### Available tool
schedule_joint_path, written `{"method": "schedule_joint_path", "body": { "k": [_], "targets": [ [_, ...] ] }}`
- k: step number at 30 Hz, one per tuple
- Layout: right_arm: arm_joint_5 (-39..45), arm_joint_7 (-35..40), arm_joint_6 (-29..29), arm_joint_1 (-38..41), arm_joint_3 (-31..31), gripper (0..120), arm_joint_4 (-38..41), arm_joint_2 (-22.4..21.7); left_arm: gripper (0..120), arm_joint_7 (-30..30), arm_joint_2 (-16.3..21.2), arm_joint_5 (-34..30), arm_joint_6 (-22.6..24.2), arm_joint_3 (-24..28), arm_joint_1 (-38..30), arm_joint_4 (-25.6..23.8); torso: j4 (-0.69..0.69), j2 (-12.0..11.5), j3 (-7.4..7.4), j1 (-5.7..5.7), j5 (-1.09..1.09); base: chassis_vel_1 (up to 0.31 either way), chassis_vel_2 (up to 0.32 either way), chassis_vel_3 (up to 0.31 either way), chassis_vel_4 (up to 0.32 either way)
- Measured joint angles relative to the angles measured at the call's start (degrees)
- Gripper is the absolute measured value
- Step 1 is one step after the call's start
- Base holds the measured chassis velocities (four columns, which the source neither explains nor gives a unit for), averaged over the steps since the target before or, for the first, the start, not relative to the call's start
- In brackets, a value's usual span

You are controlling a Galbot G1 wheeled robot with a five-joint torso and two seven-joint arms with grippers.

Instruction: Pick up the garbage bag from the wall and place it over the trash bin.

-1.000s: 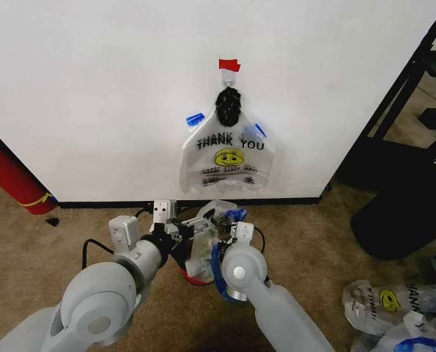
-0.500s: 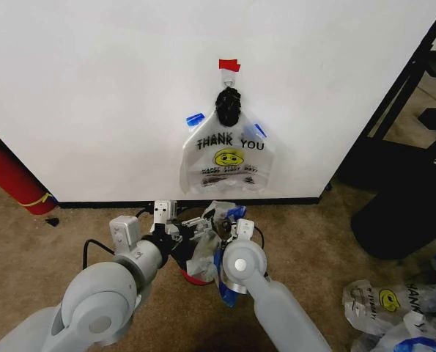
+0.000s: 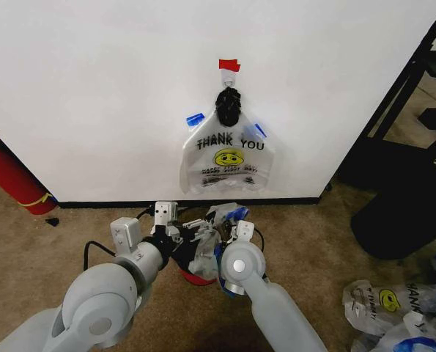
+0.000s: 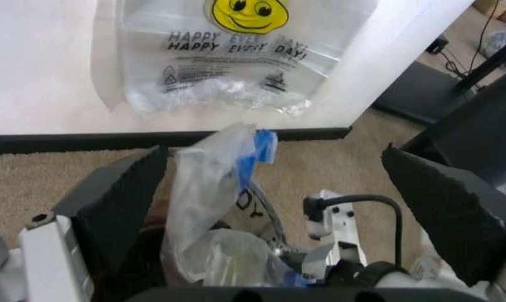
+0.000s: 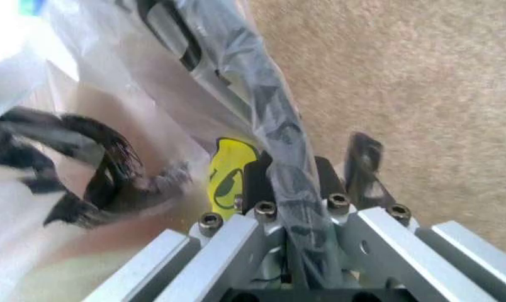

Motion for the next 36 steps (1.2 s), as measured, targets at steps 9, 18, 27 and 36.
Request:
{"method": "schedule_joint_path", "body": {
  "k": [9, 18, 27, 36],
  "targets": [
    [-6.35, -8.82, 4.92, -4.68, 2.82, 0, 5.45, -0.47, 100, 0.61, 1.33, -1.72, 0.51, 0.83, -3.12, -0.24, 0.01, 0.0, 0.0, 0.0, 0.01, 0.0, 0.0, 0.0, 0.0],
    [-23.03, -18.85, 10.89, -13.78, 4.93, 0, 12.04, -1.99, 100, 9.77, 2.93, -2.84, 3.61, 8.25, -16.21, 1.26, 0.0, 0.0, 0.0, 0.0, 0.02, 0.0, 0.0, 0.0, 0.0],
    [-28.31, -21.71, 11.99, -19.77, 8.23, 0, 17.22, -3.6, 94, 10.77, -0.59, -2.48, 6.81, 25.55, -32.95, 8.01, -0.01, 0.0, 0.0, 0.0, 0.03, 0.0, 0.0, 0.0, 0.0],
    [-24.14, -21.01, 11.37, -21.86, 11.16, 0, 20.02, -5.0, 93, 14.14, -1.55, 14.99, 9.27, 34.26, -37.96, 12.96, 0.01, 0.0, 0.0, 0.0, 0.01, 0.0, 0.0, 0.0, 0.0]
  ]
}}
